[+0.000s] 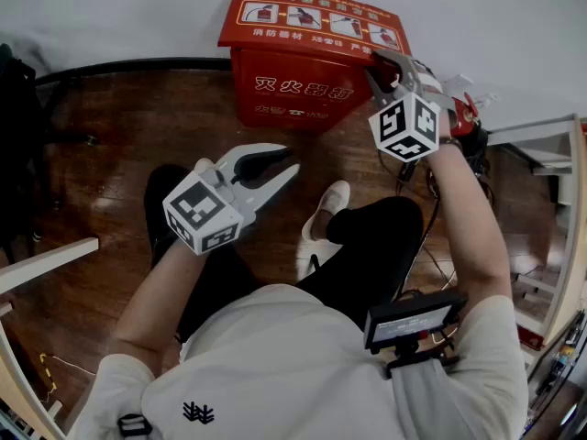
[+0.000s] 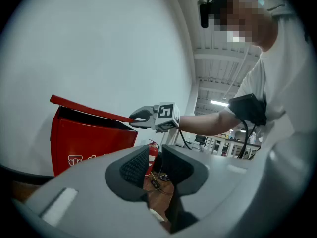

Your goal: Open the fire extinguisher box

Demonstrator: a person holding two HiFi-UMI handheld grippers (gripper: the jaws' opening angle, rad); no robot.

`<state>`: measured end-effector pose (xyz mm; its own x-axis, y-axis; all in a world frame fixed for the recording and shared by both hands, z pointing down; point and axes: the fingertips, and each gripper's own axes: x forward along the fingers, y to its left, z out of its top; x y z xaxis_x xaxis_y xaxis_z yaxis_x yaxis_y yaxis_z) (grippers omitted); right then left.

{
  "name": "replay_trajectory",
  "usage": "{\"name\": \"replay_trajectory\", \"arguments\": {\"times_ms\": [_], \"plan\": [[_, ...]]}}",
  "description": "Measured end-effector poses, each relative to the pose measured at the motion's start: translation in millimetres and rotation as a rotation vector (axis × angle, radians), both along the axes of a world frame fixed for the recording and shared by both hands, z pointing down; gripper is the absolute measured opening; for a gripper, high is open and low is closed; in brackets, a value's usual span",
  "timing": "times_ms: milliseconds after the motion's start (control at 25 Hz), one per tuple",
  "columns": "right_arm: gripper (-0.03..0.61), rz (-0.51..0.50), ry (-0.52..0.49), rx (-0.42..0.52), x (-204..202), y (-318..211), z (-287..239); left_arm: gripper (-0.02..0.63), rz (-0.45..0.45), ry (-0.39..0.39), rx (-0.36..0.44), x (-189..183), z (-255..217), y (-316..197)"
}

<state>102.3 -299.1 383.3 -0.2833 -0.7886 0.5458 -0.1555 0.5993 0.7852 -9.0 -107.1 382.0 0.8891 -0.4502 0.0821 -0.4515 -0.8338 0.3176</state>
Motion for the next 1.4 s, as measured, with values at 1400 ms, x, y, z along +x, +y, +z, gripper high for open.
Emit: {"name": "replay_trajectory", "arguments": {"times_ms": [1400], "plan": [[0.072, 0.101, -0.034, 0.256, 2, -195, -139, 0.08, 0.012, 0.036, -0.016, -3, 1, -1]]}}
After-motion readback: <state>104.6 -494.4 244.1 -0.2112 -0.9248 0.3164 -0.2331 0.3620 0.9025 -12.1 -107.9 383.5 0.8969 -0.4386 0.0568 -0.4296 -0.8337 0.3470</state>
